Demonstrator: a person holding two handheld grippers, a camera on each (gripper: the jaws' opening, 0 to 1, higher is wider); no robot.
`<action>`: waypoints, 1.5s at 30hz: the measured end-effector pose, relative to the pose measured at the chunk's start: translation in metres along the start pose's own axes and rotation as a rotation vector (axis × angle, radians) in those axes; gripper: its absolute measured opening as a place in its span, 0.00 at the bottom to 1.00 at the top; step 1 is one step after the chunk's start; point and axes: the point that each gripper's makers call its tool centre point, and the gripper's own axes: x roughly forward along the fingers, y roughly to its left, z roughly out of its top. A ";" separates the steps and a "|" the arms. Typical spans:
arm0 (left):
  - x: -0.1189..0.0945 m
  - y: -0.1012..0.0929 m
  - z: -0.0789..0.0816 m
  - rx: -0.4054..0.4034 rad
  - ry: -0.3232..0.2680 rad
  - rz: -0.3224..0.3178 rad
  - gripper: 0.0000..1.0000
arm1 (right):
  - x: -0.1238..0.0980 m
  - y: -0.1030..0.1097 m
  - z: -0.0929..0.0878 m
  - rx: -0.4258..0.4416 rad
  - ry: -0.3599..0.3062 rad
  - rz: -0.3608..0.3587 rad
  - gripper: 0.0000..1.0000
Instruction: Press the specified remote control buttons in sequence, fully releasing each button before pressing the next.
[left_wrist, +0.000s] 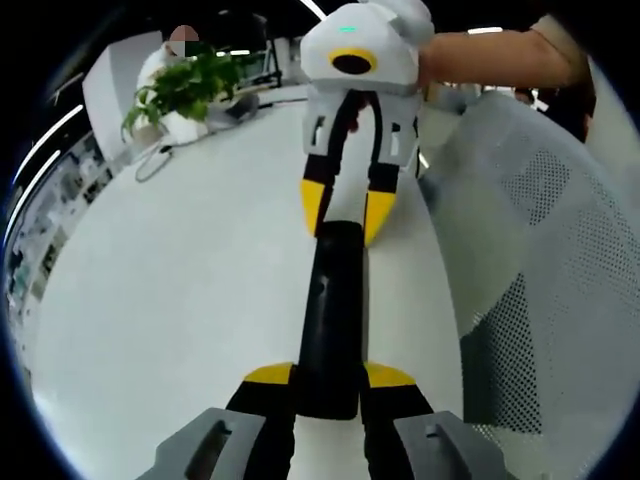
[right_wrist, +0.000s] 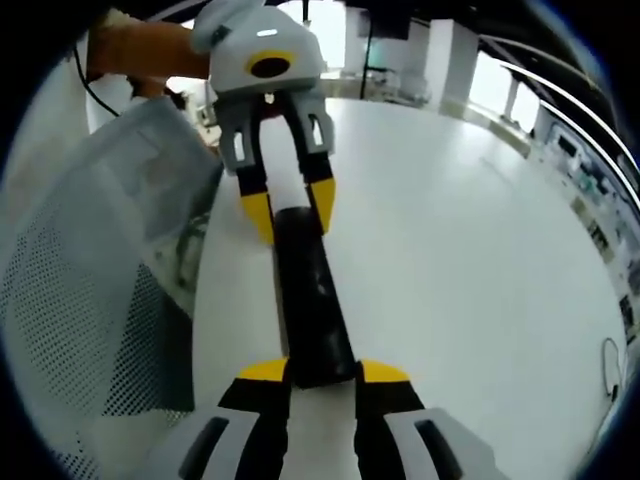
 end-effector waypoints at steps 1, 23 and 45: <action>0.000 0.000 0.000 0.003 -0.001 0.001 0.23 | 0.000 0.000 0.000 0.000 0.000 0.000 0.21; 0.001 0.000 -0.001 -0.005 -0.006 0.000 0.23 | -0.003 0.001 0.001 0.016 0.009 0.016 0.22; -0.001 -0.002 -0.002 -0.005 -0.003 0.006 0.23 | -0.008 0.001 0.001 0.036 0.027 0.006 0.25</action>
